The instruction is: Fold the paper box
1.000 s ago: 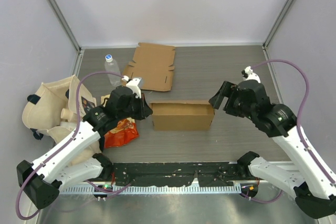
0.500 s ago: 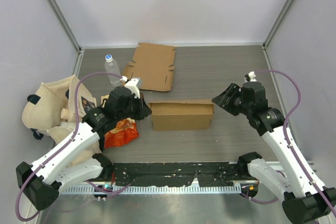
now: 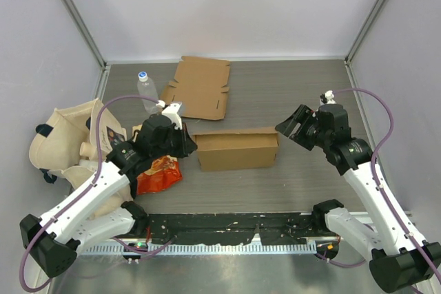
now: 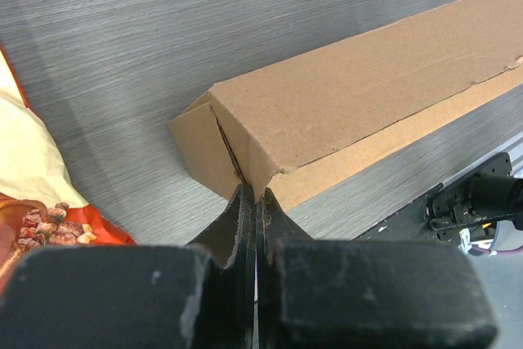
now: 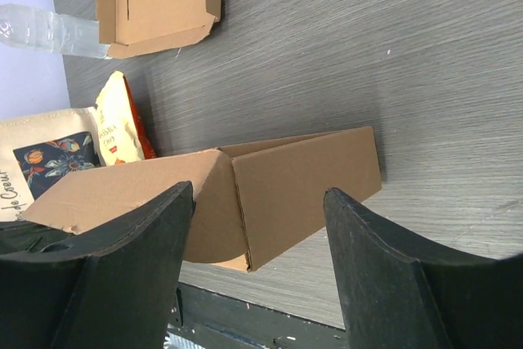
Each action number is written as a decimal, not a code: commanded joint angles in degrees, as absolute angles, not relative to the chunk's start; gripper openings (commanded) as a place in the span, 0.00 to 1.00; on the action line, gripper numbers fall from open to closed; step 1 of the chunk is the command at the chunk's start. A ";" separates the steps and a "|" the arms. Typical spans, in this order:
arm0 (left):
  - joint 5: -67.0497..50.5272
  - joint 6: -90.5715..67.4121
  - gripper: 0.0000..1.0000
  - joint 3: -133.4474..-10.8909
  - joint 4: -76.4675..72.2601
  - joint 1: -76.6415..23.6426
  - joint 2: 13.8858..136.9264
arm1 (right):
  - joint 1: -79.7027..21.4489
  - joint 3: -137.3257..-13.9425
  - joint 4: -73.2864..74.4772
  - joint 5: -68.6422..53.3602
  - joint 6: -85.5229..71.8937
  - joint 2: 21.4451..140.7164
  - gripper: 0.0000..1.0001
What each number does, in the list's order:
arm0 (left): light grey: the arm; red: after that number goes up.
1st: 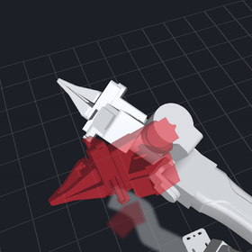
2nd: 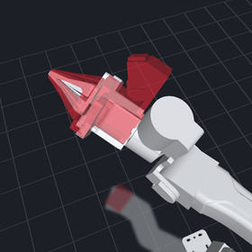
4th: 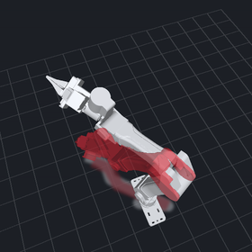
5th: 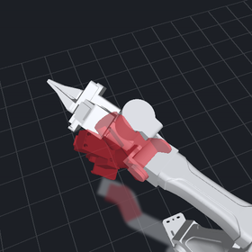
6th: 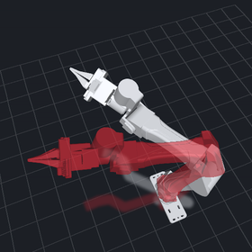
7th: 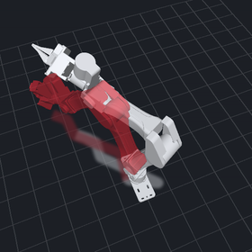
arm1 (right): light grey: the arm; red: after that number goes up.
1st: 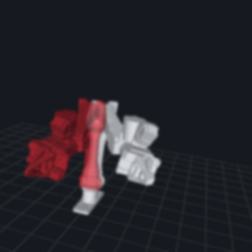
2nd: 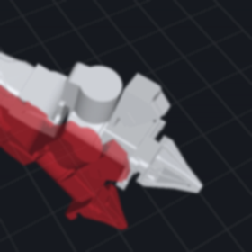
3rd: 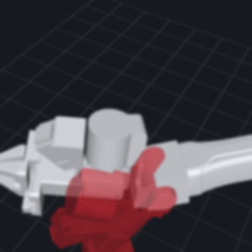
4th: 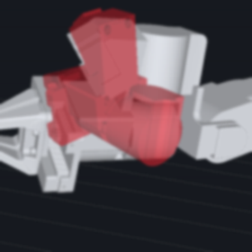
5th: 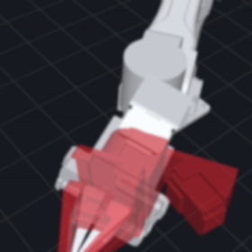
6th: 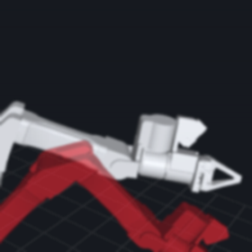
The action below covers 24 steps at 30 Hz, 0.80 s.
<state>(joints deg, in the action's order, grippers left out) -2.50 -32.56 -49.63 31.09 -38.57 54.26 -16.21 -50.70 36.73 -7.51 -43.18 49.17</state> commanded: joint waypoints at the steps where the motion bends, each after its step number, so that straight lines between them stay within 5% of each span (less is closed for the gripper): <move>1: -3.34 -32.26 0.00 -47.99 33.84 -39.11 56.25 | -16.70 -53.43 34.19 -14.77 -42.80 49.66 0.72; 12: -2.99 -31.64 0.00 -49.48 34.89 -39.29 57.04 | -13.71 -58.62 38.86 -15.27 -37.70 50.70 0.81; 17: -2.90 -31.46 0.00 -49.75 34.89 -39.29 57.57 | -13.71 -50.66 36.83 -21.62 -39.72 49.75 0.64; 20: -2.90 -31.73 0.00 -49.39 34.72 -39.37 57.31 | -13.62 -45.29 31.31 -24.26 -43.32 47.29 0.63; 23: -3.86 -32.34 0.16 -49.04 35.42 -39.37 56.17 | -13.71 -43.16 31.46 -22.25 -43.68 45.80 0.58; 24: -5.09 -33.13 0.34 -48.96 35.77 -39.37 55.38 | -13.71 -43.07 31.73 -21.80 -43.42 45.53 0.57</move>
